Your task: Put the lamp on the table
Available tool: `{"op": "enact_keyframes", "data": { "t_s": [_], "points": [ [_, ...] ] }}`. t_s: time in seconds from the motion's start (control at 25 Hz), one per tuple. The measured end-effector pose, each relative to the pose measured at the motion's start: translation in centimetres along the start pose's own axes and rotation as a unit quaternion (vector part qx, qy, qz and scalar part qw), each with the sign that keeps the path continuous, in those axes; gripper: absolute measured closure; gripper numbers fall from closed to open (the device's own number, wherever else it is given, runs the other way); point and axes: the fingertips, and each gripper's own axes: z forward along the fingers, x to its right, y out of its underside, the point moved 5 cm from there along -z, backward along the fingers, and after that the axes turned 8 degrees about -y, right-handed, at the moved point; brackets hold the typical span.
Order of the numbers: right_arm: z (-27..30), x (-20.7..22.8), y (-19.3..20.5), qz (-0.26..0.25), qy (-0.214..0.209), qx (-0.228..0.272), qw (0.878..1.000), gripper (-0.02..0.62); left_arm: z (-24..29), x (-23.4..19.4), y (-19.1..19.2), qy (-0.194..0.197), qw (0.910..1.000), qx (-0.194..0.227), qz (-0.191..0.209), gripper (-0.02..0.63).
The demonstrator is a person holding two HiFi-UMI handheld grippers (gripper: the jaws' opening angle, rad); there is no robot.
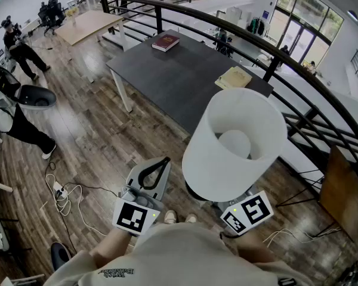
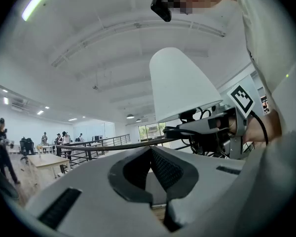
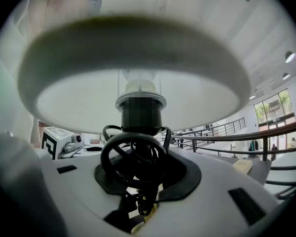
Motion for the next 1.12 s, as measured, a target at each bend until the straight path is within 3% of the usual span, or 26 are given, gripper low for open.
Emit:
{"op": "enact_keyframes", "data": {
  "t_s": [1.12],
  "points": [
    [-3.1, 3.2, 0.6, 0.031, -0.023, 0.008, 0.999, 0.479, 2.5, 4.6, -0.1, -0.002, 0.9997, -0.023, 0.001, 0.600]
  ]
}}
